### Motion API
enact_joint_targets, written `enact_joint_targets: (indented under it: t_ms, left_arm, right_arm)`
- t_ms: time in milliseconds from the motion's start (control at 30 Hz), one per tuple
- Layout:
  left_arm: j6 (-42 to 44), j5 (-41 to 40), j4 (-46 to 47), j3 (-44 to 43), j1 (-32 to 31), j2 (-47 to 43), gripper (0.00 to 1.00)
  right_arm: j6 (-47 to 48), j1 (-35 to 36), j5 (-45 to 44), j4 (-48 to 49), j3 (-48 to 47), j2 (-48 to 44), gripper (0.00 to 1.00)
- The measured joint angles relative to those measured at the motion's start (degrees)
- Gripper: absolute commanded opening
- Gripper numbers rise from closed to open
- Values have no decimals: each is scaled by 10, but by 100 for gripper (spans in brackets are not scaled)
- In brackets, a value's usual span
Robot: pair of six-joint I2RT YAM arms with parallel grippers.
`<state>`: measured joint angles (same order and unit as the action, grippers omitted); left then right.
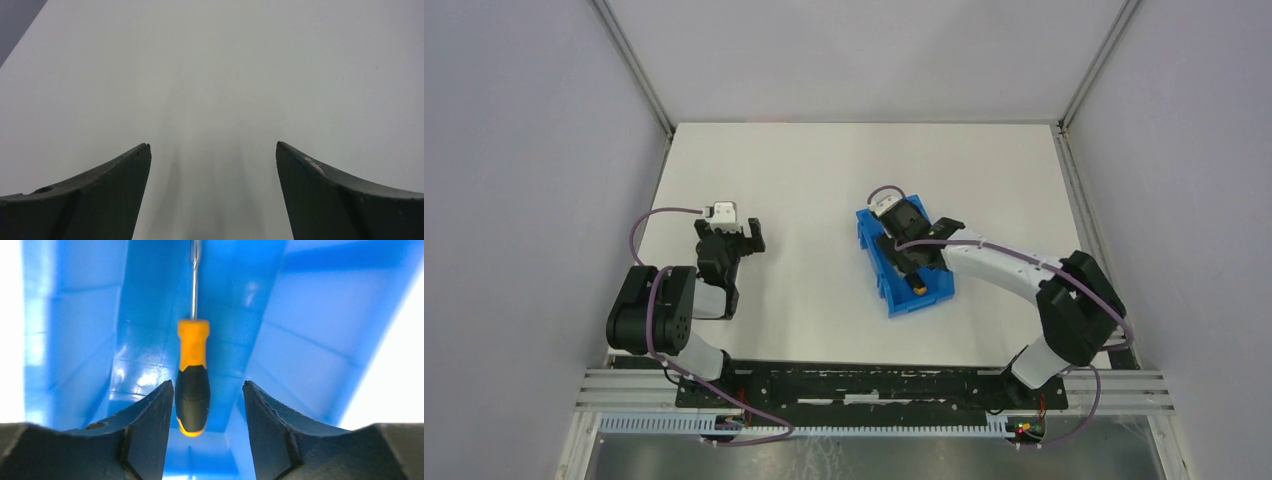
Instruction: Put the screwdriver in the bin
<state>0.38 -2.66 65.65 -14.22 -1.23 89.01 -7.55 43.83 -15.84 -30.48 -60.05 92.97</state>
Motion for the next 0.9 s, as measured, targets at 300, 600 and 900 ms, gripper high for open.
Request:
enact_joint_targets:
  t_ms: [300, 600, 900]
  left_arm:
    - [0, 0, 0, 0, 0, 0, 100]
    - [0, 0, 0, 0, 0, 0, 100]
    - [0, 0, 0, 0, 0, 0, 100]
  right_arm:
    - [18, 0, -65, 4, -45, -252, 98]
    - [18, -62, -235, 119, 180, -484, 98]
    - [2, -70, -299, 205, 437, -513, 98]
